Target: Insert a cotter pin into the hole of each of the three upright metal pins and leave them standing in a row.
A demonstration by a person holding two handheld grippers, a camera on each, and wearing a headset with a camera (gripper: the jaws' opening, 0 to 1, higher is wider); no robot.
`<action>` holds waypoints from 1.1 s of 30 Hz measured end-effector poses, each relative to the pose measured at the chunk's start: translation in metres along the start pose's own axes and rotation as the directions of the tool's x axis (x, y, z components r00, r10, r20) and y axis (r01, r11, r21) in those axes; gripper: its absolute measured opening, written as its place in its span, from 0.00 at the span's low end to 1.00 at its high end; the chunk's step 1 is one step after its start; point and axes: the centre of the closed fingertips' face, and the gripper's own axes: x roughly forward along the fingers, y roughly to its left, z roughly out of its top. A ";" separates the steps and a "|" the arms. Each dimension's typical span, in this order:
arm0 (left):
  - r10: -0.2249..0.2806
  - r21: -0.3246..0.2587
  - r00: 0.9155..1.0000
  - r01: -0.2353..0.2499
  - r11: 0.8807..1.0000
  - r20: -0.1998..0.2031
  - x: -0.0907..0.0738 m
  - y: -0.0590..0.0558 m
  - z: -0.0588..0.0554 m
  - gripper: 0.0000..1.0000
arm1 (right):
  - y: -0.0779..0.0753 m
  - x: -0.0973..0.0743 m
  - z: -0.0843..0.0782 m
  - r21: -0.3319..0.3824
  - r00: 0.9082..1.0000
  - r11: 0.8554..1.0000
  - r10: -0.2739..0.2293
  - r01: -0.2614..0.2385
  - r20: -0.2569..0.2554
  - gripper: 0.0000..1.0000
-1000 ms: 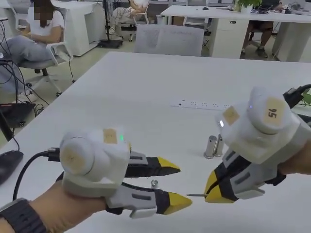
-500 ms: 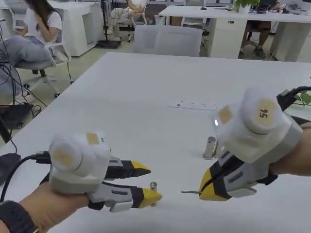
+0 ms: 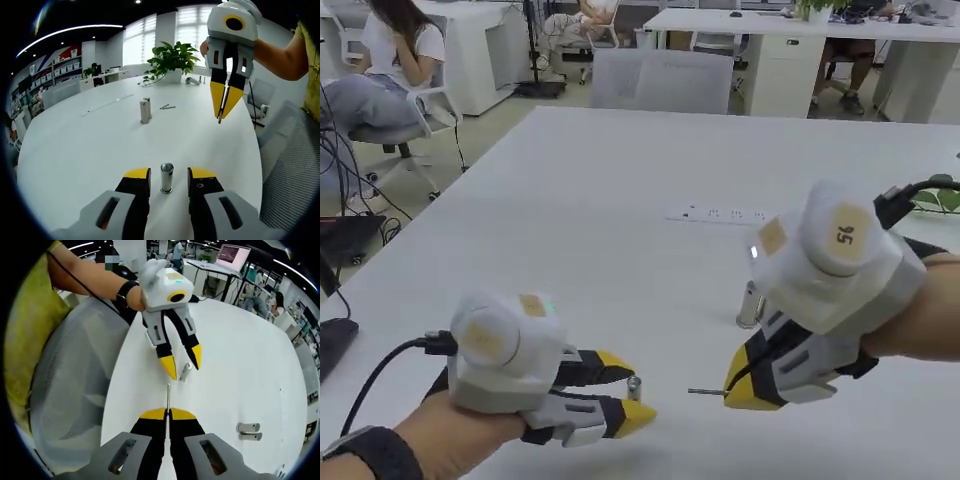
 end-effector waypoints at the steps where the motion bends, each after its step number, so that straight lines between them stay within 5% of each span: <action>1: 0.015 -0.004 1.000 -0.015 1.000 -0.002 0.000 0.002 0.000 0.27 | 0.000 0.000 0.000 0.001 1.000 1.000 0.000 0.000 0.000 0.02; 11: 0.084 -0.034 0.996 -0.085 0.996 -0.011 -0.005 0.008 -0.003 0.14 | -0.003 0.000 0.002 0.001 1.000 1.000 -0.003 0.003 0.015 0.02; 23: 0.061 0.007 0.998 -0.061 0.998 -0.003 -0.003 0.004 0.001 0.08 | -0.006 0.001 0.003 0.005 1.000 1.000 -0.007 0.007 0.015 0.02; 26: 0.024 0.044 1.000 -0.024 0.999 0.001 -0.003 0.001 0.001 0.08 | -0.007 0.002 0.003 0.007 1.000 1.000 -0.008 0.008 0.014 0.02; 33: -0.123 0.170 0.992 0.120 0.978 0.007 -0.003 -0.010 0.001 0.07 | -0.010 0.008 0.001 0.003 1.000 1.000 -0.012 0.012 -0.002 0.02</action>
